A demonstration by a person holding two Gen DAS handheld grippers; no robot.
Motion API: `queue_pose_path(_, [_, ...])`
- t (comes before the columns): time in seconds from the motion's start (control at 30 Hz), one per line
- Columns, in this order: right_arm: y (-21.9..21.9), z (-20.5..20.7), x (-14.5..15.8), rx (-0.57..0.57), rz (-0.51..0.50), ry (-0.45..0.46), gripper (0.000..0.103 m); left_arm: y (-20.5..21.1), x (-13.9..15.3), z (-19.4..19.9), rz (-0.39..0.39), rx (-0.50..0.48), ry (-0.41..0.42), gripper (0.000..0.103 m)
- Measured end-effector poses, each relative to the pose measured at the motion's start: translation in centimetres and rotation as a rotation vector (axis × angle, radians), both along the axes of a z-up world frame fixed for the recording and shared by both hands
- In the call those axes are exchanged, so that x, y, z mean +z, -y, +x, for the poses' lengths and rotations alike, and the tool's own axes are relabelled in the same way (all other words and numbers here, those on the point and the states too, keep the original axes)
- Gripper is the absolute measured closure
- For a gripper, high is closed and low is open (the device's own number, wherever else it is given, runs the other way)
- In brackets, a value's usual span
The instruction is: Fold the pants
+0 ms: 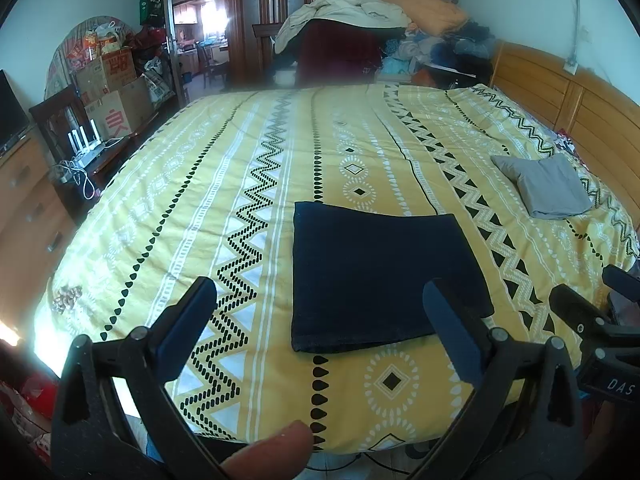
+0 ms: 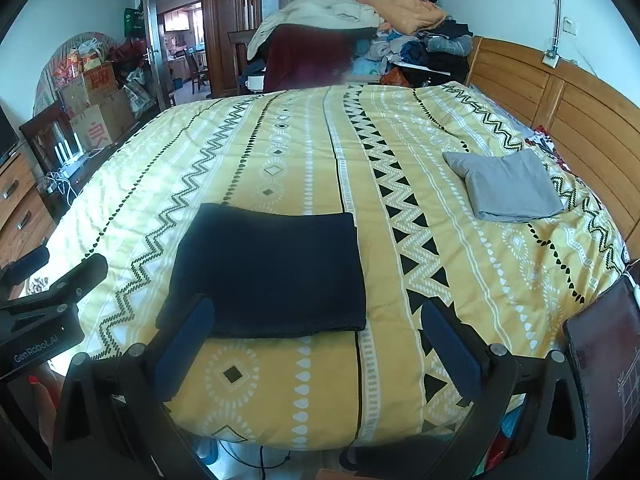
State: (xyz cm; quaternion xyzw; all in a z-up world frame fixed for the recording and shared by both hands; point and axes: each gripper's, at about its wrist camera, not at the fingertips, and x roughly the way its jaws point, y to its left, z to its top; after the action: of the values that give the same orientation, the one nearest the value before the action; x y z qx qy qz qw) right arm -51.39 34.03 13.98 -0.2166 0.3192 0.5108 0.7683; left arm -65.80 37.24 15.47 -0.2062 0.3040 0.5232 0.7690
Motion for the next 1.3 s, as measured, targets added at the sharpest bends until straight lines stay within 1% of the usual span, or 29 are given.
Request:
queue_pose_path(0.1, [0.1, -0.2, 0.2, 0.001, -0.002, 0.008, 0.0, -0.2, -0.1, -0.1, -0.016, 0.001, 0.006, 0.0])
queue_pose_path(0.67, [0.9, 0.3, 0.6, -0.012, -0.001, -0.005, 0.0, 0.7, -0.4, 0.9, -0.03, -0.04, -0.011, 0.0])
queue_pose_path(1.03, [1.3, 0.5, 0.6, -0.013, -0.005, -0.008, 0.0, 1.1, -0.6, 1.3, -0.022, -0.049, -0.025, 0.0])
queue_pose_path(1.3, [1.1, 0.2, 0.5, -0.007, -0.009, -0.008, 0.0, 0.9, -0.7, 1.1, -0.024, -0.041, -0.021, 0.0])
